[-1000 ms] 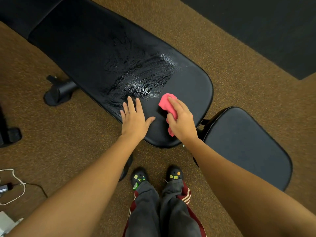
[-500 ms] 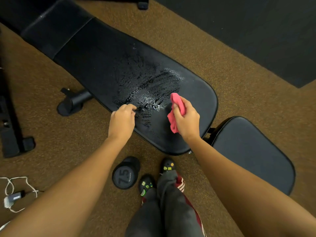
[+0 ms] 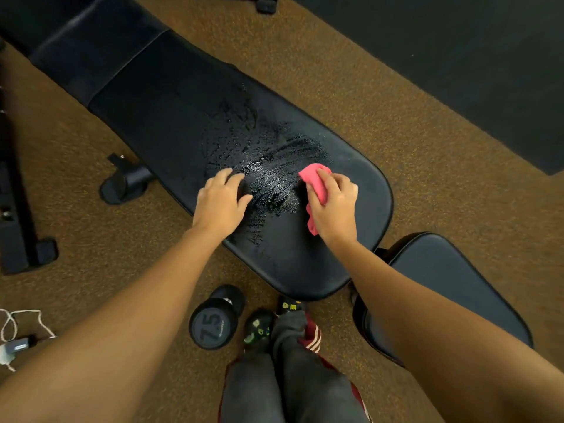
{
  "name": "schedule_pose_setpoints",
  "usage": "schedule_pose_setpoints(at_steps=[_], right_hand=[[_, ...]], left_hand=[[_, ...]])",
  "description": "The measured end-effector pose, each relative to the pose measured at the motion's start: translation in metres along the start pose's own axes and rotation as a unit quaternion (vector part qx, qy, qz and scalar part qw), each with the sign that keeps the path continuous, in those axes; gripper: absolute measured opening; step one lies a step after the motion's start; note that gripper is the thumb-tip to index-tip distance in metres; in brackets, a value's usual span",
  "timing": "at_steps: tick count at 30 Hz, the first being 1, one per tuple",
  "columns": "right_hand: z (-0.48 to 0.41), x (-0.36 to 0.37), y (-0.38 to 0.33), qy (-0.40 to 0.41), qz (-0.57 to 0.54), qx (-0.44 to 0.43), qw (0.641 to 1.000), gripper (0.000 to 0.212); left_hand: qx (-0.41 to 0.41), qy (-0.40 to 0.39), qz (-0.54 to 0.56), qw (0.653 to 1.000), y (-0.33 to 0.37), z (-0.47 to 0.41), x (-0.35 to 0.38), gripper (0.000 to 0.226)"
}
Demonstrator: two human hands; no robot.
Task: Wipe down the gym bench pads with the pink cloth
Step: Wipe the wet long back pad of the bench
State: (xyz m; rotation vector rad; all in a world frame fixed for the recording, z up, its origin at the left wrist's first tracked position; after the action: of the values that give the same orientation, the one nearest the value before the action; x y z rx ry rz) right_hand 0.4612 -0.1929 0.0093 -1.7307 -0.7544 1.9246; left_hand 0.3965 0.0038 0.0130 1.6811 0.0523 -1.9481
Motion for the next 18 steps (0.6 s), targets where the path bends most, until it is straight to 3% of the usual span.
schedule_pose_setpoints(at_steps=[5, 8, 12, 18], right_hand=[[-0.018, 0.025, -0.012, -0.039, 0.083, -0.127, 0.988, 0.043], [-0.023, 0.049, -0.019, -0.061, 0.134, -0.154, 0.977, 0.044], [-0.015, 0.068, -0.022, -0.073, 0.113, -0.168, 0.977, 0.047], [0.022, 0.077, -0.025, -0.135, 0.105, -0.261, 0.950, 0.045]], left_hand=[[-0.009, -0.046, -0.021, 0.999, -0.008, -0.014, 0.019, 0.064], [-0.022, -0.074, -0.062, 0.995, -0.021, -0.020, 0.030, 0.073], [-0.033, -0.101, -0.082, 0.991, -0.034, -0.022, 0.041, 0.079], [-0.028, -0.095, -0.100, 0.990, -0.034, -0.023, 0.042, 0.081]])
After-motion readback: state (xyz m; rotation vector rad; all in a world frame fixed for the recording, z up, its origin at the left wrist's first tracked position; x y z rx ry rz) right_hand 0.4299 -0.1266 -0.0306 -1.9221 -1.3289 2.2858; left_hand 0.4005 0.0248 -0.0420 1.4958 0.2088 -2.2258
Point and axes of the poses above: each hand's wrist, its own z-axis away from the middle knuckle, its own x-axis out of the palm, y = z × x, the point moved 8 cm from there along -z, towards the middle knuckle, and after that the axes turned 9 degrees about y, right-handed, at the moved point
